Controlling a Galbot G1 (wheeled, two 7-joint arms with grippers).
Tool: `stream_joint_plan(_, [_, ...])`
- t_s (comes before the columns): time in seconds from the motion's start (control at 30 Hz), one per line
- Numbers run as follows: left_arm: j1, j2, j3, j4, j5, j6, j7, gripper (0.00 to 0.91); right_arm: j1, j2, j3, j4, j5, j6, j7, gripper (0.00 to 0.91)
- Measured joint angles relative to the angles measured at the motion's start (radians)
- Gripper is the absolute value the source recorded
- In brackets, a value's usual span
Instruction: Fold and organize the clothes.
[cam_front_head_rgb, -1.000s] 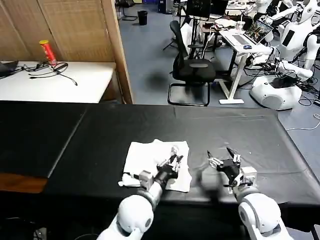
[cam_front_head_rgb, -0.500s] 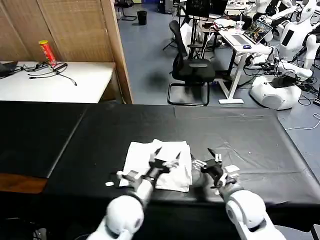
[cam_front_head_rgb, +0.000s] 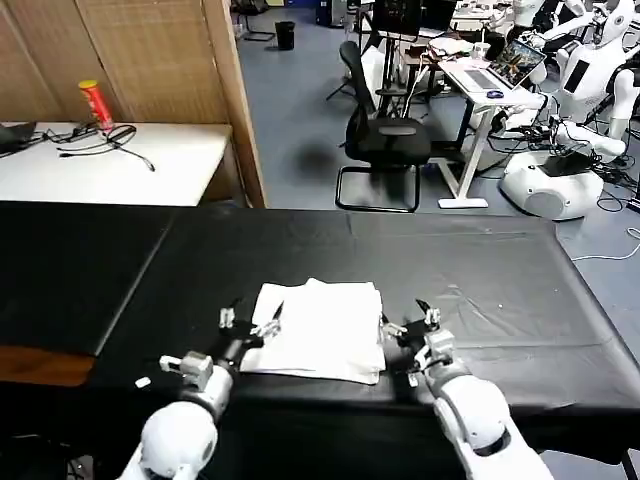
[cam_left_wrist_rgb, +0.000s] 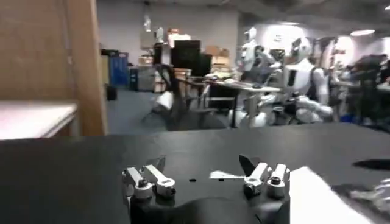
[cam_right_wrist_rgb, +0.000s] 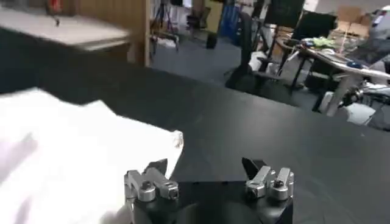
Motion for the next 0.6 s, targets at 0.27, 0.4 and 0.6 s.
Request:
stream_joint_plan(0.27, [-0.010, -0.013, -0.061, 0.111, -0.202, 0.037, 0.028, 0.878, -0.064, -0.006, 0.086, 0.112, 0.138, -0.002, 0.010, 0.878])
stream_joint_plan(0.4, [-0.012, -0.027, -0.078, 0.148, -0.299, 0.059, 0.019, 0.878, -0.074, -0.008, 0.100, 0.146, 0.164, 0.001, 0.010, 0.878])
stream_joint_plan(0.6, [-0.015, -0.038, -0.085, 0.157, -0.404, 0.070, 0.017, 0.068, -0.079, -0.008, 0.104, 0.157, 0.170, 0.005, 0.010, 0.878])
